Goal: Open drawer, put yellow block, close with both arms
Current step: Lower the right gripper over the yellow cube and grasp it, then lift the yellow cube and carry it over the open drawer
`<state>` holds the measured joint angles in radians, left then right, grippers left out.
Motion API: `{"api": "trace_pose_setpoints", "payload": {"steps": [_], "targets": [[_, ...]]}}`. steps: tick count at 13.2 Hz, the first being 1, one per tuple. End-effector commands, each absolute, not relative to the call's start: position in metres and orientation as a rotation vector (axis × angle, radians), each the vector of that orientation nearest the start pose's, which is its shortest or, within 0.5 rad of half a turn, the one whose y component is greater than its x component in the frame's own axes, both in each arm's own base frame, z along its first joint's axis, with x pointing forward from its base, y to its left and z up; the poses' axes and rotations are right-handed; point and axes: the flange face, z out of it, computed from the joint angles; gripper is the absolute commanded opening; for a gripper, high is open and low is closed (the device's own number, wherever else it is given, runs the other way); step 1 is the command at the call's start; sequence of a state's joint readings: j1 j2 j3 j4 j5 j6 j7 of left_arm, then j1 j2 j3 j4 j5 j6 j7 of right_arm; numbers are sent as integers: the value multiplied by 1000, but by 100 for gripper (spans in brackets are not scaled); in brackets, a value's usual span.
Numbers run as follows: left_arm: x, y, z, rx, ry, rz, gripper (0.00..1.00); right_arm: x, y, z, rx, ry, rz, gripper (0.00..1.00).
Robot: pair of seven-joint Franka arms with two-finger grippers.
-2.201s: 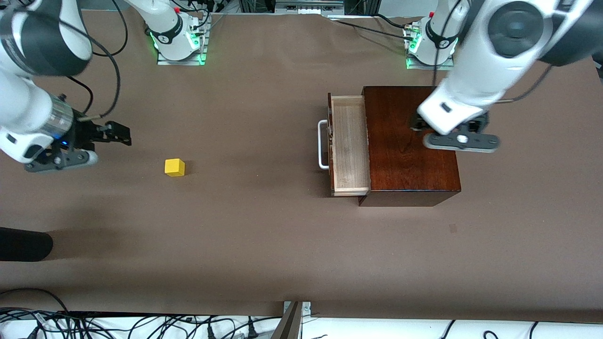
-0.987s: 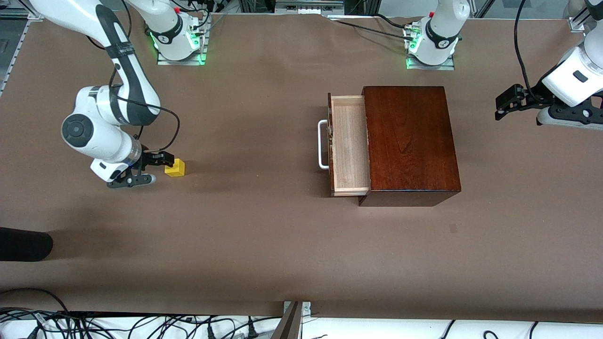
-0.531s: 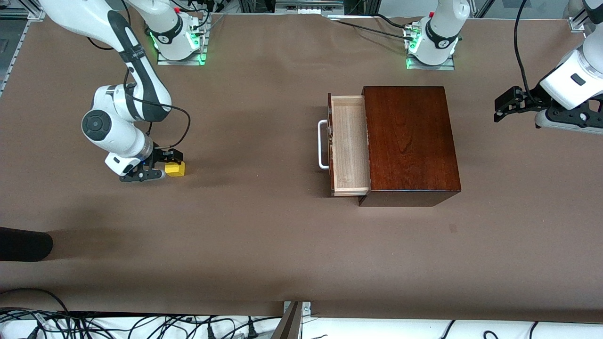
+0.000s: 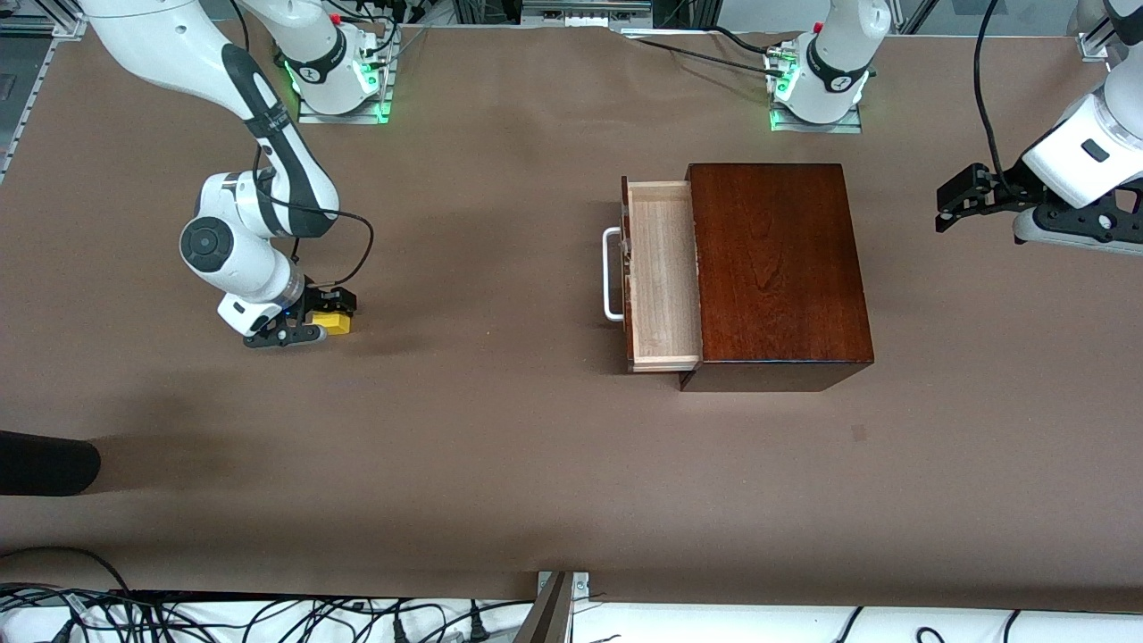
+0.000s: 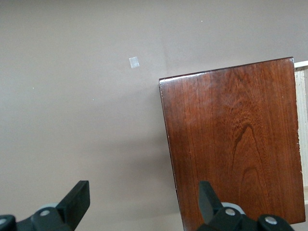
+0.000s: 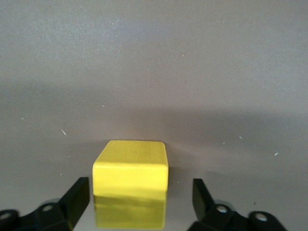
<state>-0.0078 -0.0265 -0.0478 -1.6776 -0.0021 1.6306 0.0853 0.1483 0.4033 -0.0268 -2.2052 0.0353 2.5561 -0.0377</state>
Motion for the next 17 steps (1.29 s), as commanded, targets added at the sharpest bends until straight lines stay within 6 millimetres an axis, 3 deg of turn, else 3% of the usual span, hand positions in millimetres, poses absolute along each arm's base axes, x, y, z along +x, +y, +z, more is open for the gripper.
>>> {"api": "trace_pose_setpoints", "payload": {"steps": [1, 4, 5, 7, 9, 12, 14, 17], "targets": [[553, -37, 600, -3142, 258, 41, 100, 544, 69, 191, -3124, -183, 63, 53], [553, -39, 601, -3142, 258, 38, 100, 548, 73, 194, -3123, -193, 54, 4], [553, -39, 600, -3142, 258, 41, 100, 554, 74, 201, -3122, -203, 32, 0], [553, -39, 601, -3142, 258, 38, 100, 563, 78, 224, -3119, -253, -28, 0], [552, -39, 601, -3141, 260, 41, 100, 576, 105, 260, -3094, -326, -40, 0], [553, -40, 601, -3141, 262, 41, 100, 609, 147, 330, -3073, -412, 86, 0], [553, -40, 601, -3141, 262, 41, 100, 609, 187, 362, -3060, -522, 126, 0], [552, -39, 602, -3141, 260, 38, 100, 596, 269, 416, -3041, -750, 94, 0]]}}
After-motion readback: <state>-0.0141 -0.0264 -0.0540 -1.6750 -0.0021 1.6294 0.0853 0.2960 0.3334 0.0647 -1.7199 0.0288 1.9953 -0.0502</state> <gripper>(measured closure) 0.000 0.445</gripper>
